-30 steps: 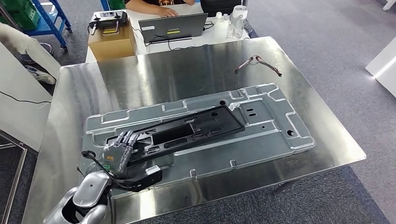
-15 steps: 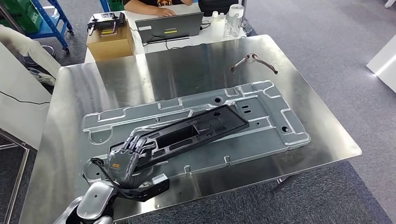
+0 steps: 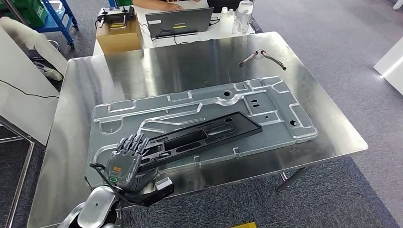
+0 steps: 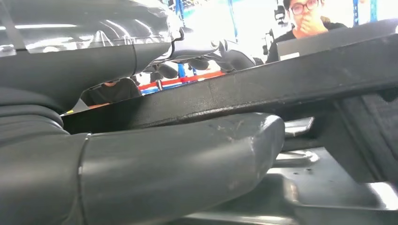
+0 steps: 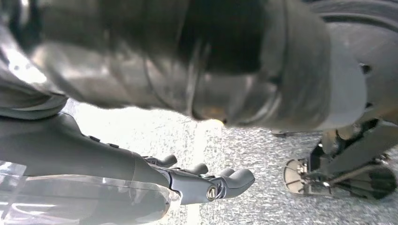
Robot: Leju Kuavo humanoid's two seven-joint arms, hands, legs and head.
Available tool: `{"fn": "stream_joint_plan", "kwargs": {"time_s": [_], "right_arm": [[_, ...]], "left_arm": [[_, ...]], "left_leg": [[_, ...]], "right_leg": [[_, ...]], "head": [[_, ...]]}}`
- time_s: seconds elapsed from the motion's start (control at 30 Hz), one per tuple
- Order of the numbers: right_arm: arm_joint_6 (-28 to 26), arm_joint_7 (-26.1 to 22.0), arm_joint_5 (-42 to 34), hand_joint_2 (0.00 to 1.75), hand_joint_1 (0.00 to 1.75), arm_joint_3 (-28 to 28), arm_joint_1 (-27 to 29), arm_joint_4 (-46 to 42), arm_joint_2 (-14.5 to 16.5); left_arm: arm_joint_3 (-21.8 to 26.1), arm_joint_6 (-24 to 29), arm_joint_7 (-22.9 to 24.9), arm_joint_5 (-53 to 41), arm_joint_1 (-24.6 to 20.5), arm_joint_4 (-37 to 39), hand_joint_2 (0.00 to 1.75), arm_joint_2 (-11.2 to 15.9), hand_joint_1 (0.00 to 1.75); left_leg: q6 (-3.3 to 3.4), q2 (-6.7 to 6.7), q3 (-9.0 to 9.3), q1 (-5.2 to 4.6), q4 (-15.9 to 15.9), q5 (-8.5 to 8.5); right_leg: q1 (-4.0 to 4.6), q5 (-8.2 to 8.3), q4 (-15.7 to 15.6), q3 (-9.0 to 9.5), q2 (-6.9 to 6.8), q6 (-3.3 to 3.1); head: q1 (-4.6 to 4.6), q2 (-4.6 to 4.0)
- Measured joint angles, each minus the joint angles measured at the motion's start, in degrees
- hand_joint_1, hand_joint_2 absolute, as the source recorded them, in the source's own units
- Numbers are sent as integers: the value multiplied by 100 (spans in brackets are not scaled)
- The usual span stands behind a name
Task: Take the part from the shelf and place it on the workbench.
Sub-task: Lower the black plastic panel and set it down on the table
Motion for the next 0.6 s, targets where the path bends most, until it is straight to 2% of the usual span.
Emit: {"fn": "stream_joint_plan", "kwargs": {"time_s": [0.03, 0.07, 0.1, 0.17, 0.2, 0.23, 0.27, 0.3, 0.33, 0.37, 0.4, 0.43, 0.47, 0.53, 0.57, 0.6], "right_arm": [[-1, -4, 3, 0, 0, -1, 2, -1, 0], [-1, -5, 5, 0, 0, -2, 3, -1, 0], [-1, -6, 6, 0, 0, -2, 3, -1, 0], [-8, -11, 8, 0, 0, 0, 1, -1, 0], [-21, -18, 11, 0, 0, 1, 1, -1, -1], [-37, -32, 21, 0, 0, 1, 0, 0, -1], [-51, -52, 37, 0, 0, 1, 0, 1, -1], [-61, -75, 56, 0, 0, 1, -1, 2, 0], [-62, -95, 74, 0, 0, 1, -3, 1, 0], [-59, -110, 87, 0, 0, 2, -6, -3, 0], [-56, -116, 93, 0, 0, 3, -9, -8, 1], [-54, -114, 95, 0, 0, 4, -11, -14, 4], [-52, -109, 95, 0, 0, 4, -11, -20, 7], [-54, -94, 95, 0, 0, 3, -9, -24, 21], [-55, -90, 93, 0, 0, 3, -9, -27, 30], [-55, -88, 91, 0, 0, 3, -9, -28, 38]], "left_arm": [[1, 18, -6, -13, 8, -9, 0, -19, 0], [1, 28, -10, -21, 13, -16, 0, -37, 0], [2, 33, -13, -27, 15, -22, 0, -56, 0], [8, 76, -39, -74, 32, -28, 0, -92, 0], [25, 138, -73, -136, 53, -28, 0, -126, 0], [54, 237, -123, -223, 79, -29, 0, -170, 0], [97, 361, -179, -309, 107, -34, 0, -232, 0], [147, 482, -216, -373, 131, -48, 0, -297, 0], [206, 582, -219, -410, 152, -76, 0, -368, 0], [285, 642, -182, -425, 169, -120, 0, -445, 0], [375, 649, -114, -449, 182, -166, 0, -519, 0], [475, 610, -40, -489, 189, -208, 0, -592, 0], [563, 547, 22, -539, 193, -236, 0, -647, 0], [677, 437, 80, -620, 203, -255, 0, -708, 0], [709, 422, 85, -636, 212, -257, 0, -725, 0], [735, 420, 85, -645, 221, -260, 0, -737, 0]], "left_leg": [[56, 10, -30, 2, -7, 44], [119, 20, -69, 4, -20, 92], [175, 31, -123, 2, -30, 145], [239, 41, -254, -39, -19, 231], [254, 43, -325, -65, -12, 269], [263, 44, -392, -92, -4, 302], [269, 42, -455, -119, 5, 332], [273, 37, -506, -143, 13, 360], [273, 33, -543, -161, 19, 391], [266, 32, -572, -179, 26, 420], [248, 34, -590, -186, 30, 449], [221, 40, -604, -181, 31, 479], [187, 45, -614, -176, 28, 509], [118, 44, -640, -169, 48, 515], [82, 39, -680, -165, 144, 425], [42, 34, -759, -153, 350, 264]], "right_leg": [[-6, -55, 41, -27, 2, 31], [-12, -187, 153, -77, 4, 49], [-18, -422, 394, -167, 4, 54], [-8, -929, 1095, -387, 5, 53], [-2, -1062, 1408, -454, 5, 50], [6, -1047, 1554, -446, 5, 38], [21, -914, 1508, -341, 5, 11], [44, -728, 1271, -142, 6, -36], [77, -598, 899, 120, 7, -107], [108, -543, 485, 391, 6, -175], [135, -557, 145, 596, 4, -225], [159, -603, -81, 719, 2, -257], [171, -619, -188, 763, 0, -266], [143, -554, -287, 768, -9, -289], [120, -509, -328, 766, -22, -309], [96, -468, -361, 759, -38, -324]], "head": [[1, 0], [0, -1], [1, -1], [1, 0], [1, 1], [0, 1], [0, 1], [0, 1], [0, 1], [-1, 0], [-1, 0], [0, 1], [0, 0], [0, 0], [-1, -1], [-1, 0]]}}
